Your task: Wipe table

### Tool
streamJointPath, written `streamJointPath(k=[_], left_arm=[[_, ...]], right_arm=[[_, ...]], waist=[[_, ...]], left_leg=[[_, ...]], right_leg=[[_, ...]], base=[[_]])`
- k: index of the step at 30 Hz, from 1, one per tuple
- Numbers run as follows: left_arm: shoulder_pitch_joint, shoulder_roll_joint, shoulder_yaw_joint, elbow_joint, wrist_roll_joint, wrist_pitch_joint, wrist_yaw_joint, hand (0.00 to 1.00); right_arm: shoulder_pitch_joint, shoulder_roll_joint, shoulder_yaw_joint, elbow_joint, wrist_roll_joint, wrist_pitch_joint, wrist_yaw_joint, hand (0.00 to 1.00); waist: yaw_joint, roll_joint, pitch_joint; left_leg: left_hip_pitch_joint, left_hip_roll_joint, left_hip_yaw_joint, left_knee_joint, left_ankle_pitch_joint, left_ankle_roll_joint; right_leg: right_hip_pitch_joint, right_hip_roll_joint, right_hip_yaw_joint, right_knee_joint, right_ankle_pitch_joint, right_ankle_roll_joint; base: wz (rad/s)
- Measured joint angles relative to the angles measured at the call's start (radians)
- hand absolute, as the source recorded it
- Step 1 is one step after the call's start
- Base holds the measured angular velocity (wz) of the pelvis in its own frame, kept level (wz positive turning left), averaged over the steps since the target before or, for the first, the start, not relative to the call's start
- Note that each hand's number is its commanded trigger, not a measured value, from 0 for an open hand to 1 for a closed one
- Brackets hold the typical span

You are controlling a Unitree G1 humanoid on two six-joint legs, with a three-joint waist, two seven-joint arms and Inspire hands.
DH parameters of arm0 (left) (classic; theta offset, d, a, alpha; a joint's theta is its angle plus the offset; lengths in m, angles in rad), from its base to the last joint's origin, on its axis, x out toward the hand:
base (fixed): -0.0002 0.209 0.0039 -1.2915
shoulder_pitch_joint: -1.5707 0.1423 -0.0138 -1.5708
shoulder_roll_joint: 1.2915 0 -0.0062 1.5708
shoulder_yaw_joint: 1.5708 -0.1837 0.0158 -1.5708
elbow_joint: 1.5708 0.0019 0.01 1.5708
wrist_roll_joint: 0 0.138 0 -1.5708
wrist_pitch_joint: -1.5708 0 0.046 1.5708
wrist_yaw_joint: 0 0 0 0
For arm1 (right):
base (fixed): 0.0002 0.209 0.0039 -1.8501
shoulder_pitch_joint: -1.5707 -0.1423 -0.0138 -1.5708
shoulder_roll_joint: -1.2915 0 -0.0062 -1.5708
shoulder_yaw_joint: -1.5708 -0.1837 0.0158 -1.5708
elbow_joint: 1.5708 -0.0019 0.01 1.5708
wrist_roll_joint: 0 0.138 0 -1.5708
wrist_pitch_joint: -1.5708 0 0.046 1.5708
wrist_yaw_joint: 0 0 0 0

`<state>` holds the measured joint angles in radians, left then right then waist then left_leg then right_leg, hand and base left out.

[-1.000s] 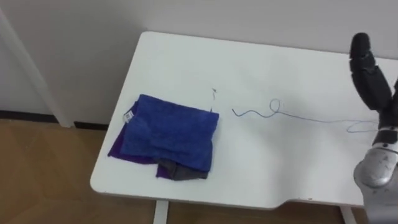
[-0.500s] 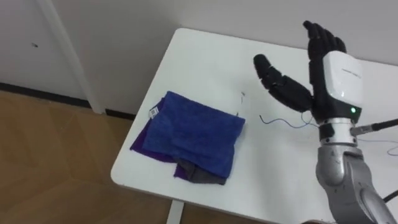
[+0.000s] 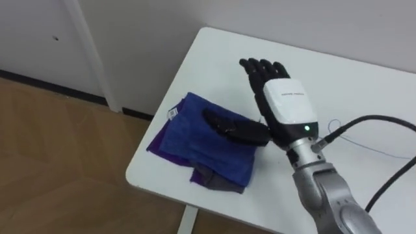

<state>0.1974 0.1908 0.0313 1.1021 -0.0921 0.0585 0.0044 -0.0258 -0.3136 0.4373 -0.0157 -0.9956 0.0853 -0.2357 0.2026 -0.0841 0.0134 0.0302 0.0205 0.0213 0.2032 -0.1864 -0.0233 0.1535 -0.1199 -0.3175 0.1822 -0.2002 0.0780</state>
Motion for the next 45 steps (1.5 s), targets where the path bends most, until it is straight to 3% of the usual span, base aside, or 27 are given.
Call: streamJointPath(k=[3, 14, 19, 27, 33, 34, 35, 45], left_arm=[[0.003, 0.001, 0.0, -0.005, 0.009, 0.0, -0.008, 0.0], [-0.035, 0.003, -0.022, 0.009, 0.007, -0.01, 0.007, 0.0], [-0.053, -0.001, -0.027, 0.022, 0.003, -0.016, 0.004, 0.0], [-0.047, -0.014, -0.026, 0.028, -0.014, -0.016, 0.004, 0.0], [-0.047, -0.013, -0.026, 0.028, -0.014, -0.016, 0.003, 0.0], [-0.047, -0.013, -0.026, 0.028, -0.014, -0.016, 0.003, 0.0], [-0.047, -0.014, -0.026, 0.027, -0.014, -0.016, 0.003, 0.0], [-0.047, -0.015, -0.021, 0.026, -0.009, -0.016, -0.027, 0.0]], right_arm=[[0.018, 0.012, 0.022, 0.0, -0.027, 0.002, 0.024, 0.0], [0.089, 0.017, 0.094, 0.007, -0.034, -0.01, 0.044, 0.0], [0.095, 0.019, 0.117, 0.103, -0.035, -0.008, 0.045, 0.0], [0.106, 0.015, 0.119, 0.129, -0.074, -0.007, 0.071, 0.0], [0.101, 0.024, 0.116, 0.153, -0.071, -0.004, 0.082, 0.0], [0.101, 0.035, 0.107, 0.165, -0.073, -0.006, 0.083, 0.55], [0.101, 0.041, 0.105, 0.168, -0.074, -0.004, 0.085, 1.0], [0.079, 0.043, 0.031, 0.19, -0.095, -0.047, 0.019, 1.0]], waist=[[-0.002, -0.006, -0.0035], [0.004, 0.0, -0.0013], [0.019, 0.009, -0.0001], [0.011, 0.031, -0.0134], [0.011, 0.031, -0.0134], [0.011, 0.031, -0.0128], [0.011, 0.031, -0.0129], [0.012, 0.028, -0.0109]], left_leg=[[-0.003, -0.001, -0.009, 0.001, 0.0, 0.0], [-0.019, -0.002, -0.013, 0.003, 0.0, 0.0], [-0.019, -0.002, -0.011, 0.002, 0.0, 0.0], [-0.019, -0.003, -0.003, 0.002, 0.0, 0.0], [-0.013, -0.003, 0.002, 0.003, 0.0, 0.0], [-0.008, -0.003, 0.002, 0.003, 0.0, 0.0], [-0.007, -0.003, 0.002, 0.004, 0.0, 0.0], [-0.011, -0.003, 0.003, 0.004, 0.0, 0.0]], right_leg=[[0.005, 0.0, -0.016, -0.002, 0.0, 0.0], [0.004, 0.0, -0.03, -0.011, 0.0, 0.0], [0.002, 0.0, -0.029, -0.013, 0.0, 0.0], [0.007, -0.003, -0.039, -0.013, 0.0, 0.0], [0.014, -0.004, -0.04, -0.014, 0.0, 0.0], [0.019, -0.004, -0.04, -0.014, 0.0, 0.0], [0.021, -0.004, -0.04, -0.014, 0.0, 0.0], [0.022, -0.004, -0.045, -0.015, 0.0, 0.0]], base=[[0.09], [0.02], [0.0], [0.03], [0.0], [0.0], [0.0], [0.0]])
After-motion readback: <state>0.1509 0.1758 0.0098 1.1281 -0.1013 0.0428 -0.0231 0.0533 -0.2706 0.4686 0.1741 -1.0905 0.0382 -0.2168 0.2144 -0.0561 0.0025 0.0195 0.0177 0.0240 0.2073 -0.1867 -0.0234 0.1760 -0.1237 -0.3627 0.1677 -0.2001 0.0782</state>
